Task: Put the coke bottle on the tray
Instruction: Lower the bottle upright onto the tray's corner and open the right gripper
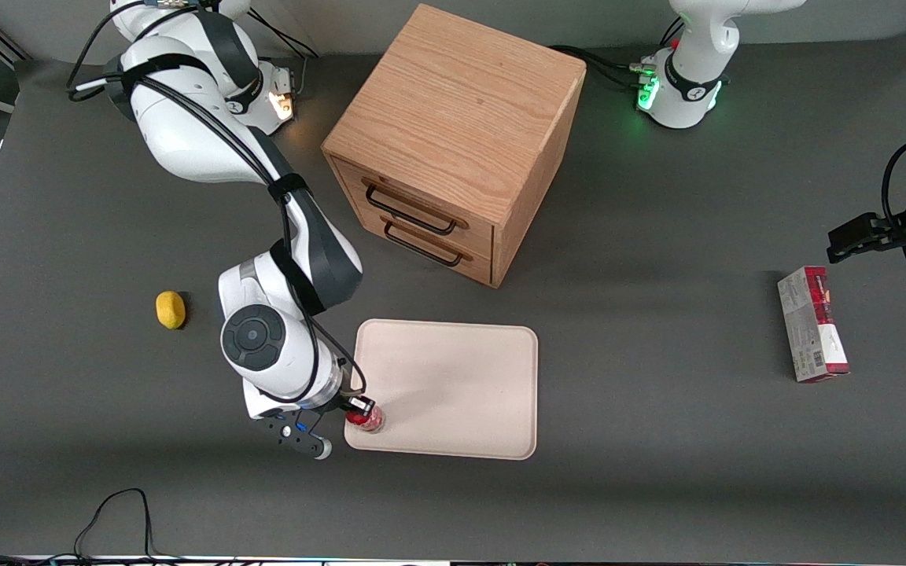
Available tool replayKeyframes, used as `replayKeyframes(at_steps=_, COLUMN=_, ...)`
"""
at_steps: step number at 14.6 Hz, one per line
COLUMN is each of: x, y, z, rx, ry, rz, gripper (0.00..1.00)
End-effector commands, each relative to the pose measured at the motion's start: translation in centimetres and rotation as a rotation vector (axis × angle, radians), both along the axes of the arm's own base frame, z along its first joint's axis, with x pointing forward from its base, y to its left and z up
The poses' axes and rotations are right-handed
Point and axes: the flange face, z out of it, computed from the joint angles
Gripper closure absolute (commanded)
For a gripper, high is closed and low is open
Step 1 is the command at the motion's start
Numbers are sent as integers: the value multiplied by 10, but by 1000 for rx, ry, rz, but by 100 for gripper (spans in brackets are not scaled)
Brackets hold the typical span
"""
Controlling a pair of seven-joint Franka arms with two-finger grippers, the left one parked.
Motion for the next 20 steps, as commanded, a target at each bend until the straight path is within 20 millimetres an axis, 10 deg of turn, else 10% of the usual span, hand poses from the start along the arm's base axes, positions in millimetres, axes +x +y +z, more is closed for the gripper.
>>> replayKeyframes(at_steps=1, x=3, y=6, z=8, rx=-4, ry=-35, rz=-23, gripper=100)
replayKeyframes(at_steps=2, x=3, y=6, z=8, rx=-7, ry=-37, rz=-19, gripper=67)
replayKeyframes(at_steps=3, x=3, y=6, z=7, rx=-38, ry=-51, rz=-4, gripper=8)
replayKeyframes(at_steps=4, x=1, y=13, z=6, rx=-67, ry=-73, rz=13, gripper=0)
replayKeyframes(at_steps=20, x=1, y=14, z=7, rx=-65, ry=-78, rz=-1, gripper=0)
